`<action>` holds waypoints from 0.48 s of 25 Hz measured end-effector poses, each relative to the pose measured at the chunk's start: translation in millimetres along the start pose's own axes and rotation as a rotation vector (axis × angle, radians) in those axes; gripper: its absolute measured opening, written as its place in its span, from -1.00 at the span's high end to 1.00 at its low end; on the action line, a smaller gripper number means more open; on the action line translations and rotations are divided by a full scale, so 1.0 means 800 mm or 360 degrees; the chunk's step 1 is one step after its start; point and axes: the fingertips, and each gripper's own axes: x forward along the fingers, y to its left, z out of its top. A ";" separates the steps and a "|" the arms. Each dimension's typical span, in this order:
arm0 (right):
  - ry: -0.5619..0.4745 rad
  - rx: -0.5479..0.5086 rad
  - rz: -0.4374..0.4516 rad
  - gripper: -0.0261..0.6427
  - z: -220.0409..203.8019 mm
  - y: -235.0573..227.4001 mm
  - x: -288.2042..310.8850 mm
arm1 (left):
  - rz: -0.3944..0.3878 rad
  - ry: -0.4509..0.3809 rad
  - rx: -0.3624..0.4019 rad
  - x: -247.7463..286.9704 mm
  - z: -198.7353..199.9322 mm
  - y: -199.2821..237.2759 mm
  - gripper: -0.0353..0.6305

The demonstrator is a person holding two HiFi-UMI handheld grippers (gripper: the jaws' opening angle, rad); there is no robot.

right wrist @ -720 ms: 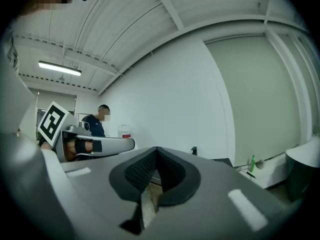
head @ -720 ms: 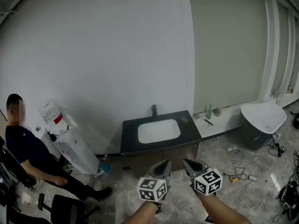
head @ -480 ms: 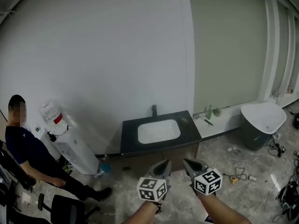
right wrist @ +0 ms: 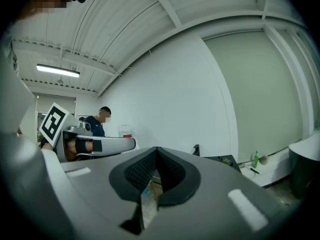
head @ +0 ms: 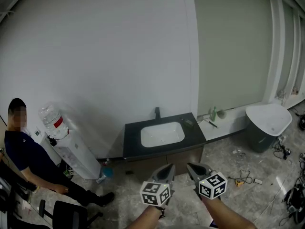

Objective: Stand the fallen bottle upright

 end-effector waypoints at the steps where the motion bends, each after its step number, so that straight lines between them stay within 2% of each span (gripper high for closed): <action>1: 0.0001 0.0016 0.0012 0.94 -0.003 0.003 0.004 | -0.0007 0.0006 0.0000 -0.001 -0.001 0.004 0.88; 12: -0.0048 0.0066 0.0026 0.94 -0.019 0.031 0.071 | -0.0113 0.0079 0.0018 -0.001 -0.007 0.071 0.88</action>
